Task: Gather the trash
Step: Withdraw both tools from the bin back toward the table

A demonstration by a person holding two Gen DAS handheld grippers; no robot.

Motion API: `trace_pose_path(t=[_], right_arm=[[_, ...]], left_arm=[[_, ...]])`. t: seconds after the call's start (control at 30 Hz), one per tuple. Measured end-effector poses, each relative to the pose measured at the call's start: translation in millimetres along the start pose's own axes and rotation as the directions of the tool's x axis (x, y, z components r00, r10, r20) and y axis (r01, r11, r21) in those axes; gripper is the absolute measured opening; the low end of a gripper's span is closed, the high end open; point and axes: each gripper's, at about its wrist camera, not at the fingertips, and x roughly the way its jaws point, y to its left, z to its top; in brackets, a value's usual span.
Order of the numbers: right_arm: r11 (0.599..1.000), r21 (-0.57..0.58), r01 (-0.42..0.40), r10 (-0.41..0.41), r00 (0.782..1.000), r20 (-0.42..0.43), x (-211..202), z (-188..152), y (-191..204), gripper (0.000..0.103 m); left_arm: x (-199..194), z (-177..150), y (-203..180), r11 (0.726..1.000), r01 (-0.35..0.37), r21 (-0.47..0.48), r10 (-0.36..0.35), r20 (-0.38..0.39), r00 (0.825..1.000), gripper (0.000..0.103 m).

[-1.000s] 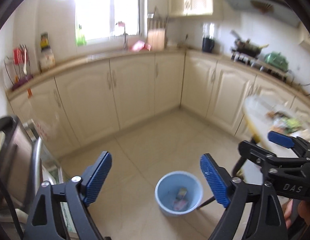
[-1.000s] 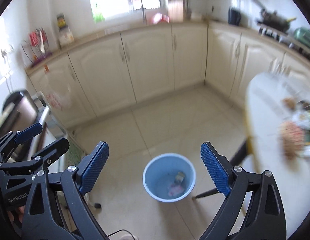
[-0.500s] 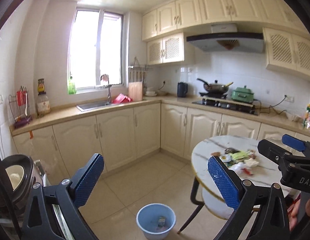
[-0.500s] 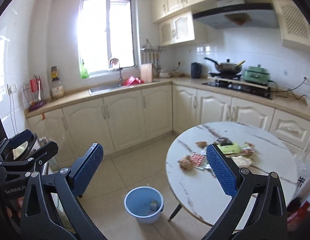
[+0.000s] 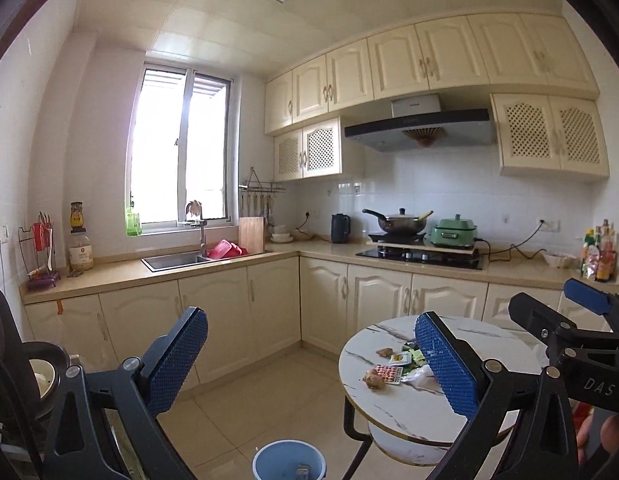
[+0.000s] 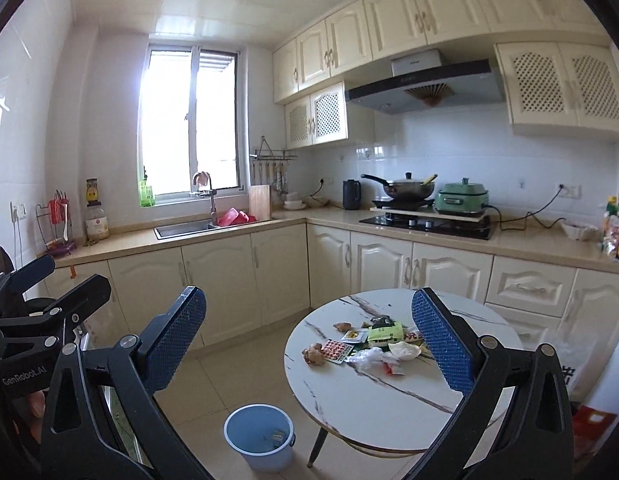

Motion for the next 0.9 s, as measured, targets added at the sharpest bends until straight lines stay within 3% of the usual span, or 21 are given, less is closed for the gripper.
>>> trace_pose_path(t=[0.2,0.4,0.7,0.9], right_arm=[[1.000,-0.001,0.014,-0.014,1.000,0.019,-12,2,-5,0.103],[0.999,0.015,0.034,-0.035,0.999,0.020,-11,-1,-15,0.103],[0.993,0.056,0.106,-0.103,0.994,-0.045,21,-17,-58,0.103],[0.977,0.110,0.183,-0.167,0.975,-0.146,63,-46,-107,0.103]], left_arm=[[-10,-10,-6,1.000,0.005,0.003,-0.005,0.016,1.000,0.102],[10,-8,-7,1.000,0.016,0.004,-0.016,0.003,1.000,0.102],[93,11,-7,0.999,0.040,-0.008,-0.040,-0.083,0.996,0.102],[181,12,-18,0.998,0.069,-0.005,-0.068,-0.215,0.974,0.102]])
